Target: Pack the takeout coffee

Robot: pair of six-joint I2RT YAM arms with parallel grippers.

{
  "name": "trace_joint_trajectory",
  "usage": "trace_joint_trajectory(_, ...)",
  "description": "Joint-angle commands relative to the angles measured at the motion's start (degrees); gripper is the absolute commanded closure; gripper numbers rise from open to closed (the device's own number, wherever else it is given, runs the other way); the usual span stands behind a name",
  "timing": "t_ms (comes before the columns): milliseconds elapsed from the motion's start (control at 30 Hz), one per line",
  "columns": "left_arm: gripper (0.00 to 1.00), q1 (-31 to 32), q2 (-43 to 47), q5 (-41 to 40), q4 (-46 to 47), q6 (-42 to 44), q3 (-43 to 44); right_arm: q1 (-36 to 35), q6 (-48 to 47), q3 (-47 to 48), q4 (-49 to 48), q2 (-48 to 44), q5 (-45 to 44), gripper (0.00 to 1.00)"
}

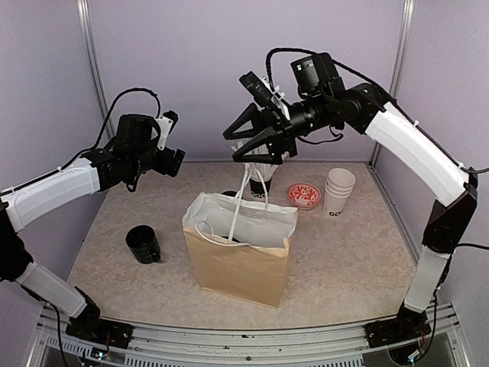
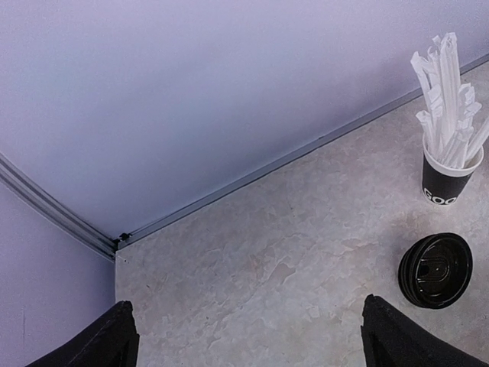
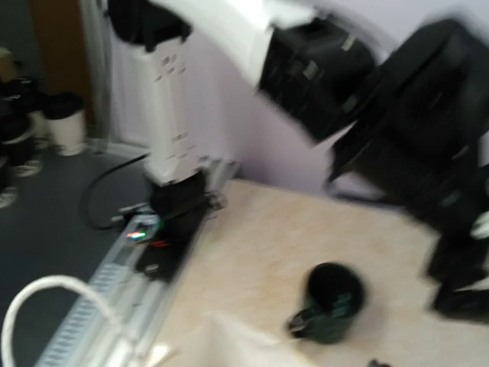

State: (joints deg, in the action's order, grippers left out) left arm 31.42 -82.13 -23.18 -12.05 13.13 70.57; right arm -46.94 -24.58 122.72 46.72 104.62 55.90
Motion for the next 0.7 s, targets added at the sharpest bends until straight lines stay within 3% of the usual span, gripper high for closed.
trace_joint_trajectory(0,0.01,-0.57,1.25,-0.57,1.51,-0.89,0.69,2.56,-1.3,4.14,0.41,-3.02,-9.02,0.31)
trace_joint_trajectory(133,0.01,-0.57,2.33,-1.28,2.03,-1.45,0.58,10.24,3.08,-0.82,-4.78,-6.61,-18.57,0.19)
trace_joint_trajectory(167,0.01,-0.57,2.59,-1.48,2.22,-1.7,0.62,12.53,4.25,-2.69,-6.38,-7.75,-20.36,0.06)
trace_joint_trajectory(200,0.01,-0.57,3.19,-1.69,2.63,-1.85,0.49,14.95,5.39,-4.76,-8.15,-9.09,-22.04,0.01)
trace_joint_trajectory(367,0.01,-0.57,5.72,-2.84,4.74,-2.24,-0.7,25.38,7.16,-15.77,-15.2,-15.69,-27.55,0.01)
trace_joint_trajectory(667,0.01,-2.61,7.98,-9.03,8.35,-10.41,-2.07,33.84,11.29,-31.05,-28.42,-24.79,-52.56,0.01)
